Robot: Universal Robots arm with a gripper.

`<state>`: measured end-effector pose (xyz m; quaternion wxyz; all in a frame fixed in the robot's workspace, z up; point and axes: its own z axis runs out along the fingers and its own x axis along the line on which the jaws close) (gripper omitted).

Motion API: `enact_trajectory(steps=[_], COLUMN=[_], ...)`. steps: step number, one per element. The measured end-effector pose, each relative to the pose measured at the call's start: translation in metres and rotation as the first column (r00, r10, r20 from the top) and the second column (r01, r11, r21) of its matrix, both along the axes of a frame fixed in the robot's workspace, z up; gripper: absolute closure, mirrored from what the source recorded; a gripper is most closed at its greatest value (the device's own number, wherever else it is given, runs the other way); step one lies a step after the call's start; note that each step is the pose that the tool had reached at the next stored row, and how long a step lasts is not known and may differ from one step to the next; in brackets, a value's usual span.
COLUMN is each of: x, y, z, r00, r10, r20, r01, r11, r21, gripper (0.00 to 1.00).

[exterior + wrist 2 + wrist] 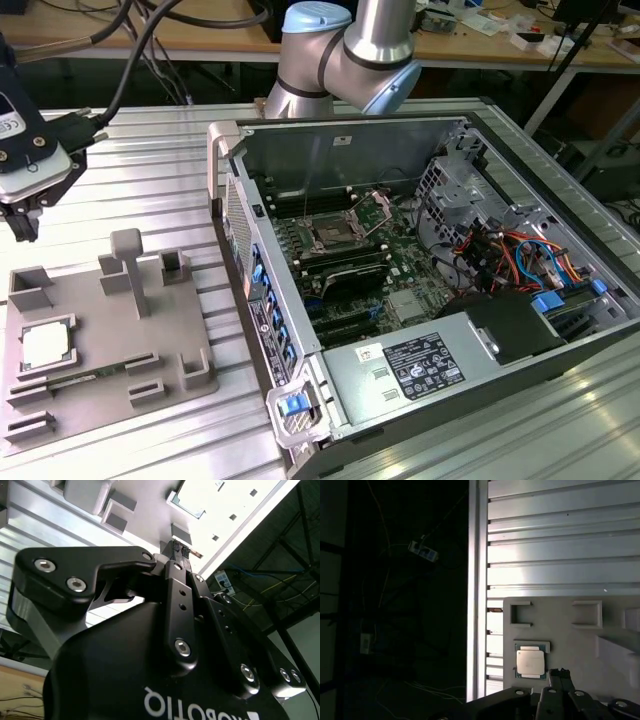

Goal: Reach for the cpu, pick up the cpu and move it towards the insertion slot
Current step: 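Reach for the cpu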

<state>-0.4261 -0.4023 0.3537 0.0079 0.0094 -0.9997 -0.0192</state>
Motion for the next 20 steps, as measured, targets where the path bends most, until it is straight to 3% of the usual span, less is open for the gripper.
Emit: enact_trajectory(steps=[12,20], x=[-0.0055,-0.0176], y=[-0.0005,-0.0023], z=[-0.0001,-0.0004], r00=[1.0000,1.0000], r10=[0.000,0.000], r20=[-0.0002,-0.0001], r01=[0.000,0.000], r11=[1.0000,1.0000], r21=[0.0000,0.0000], gripper=[0.89,0.89])
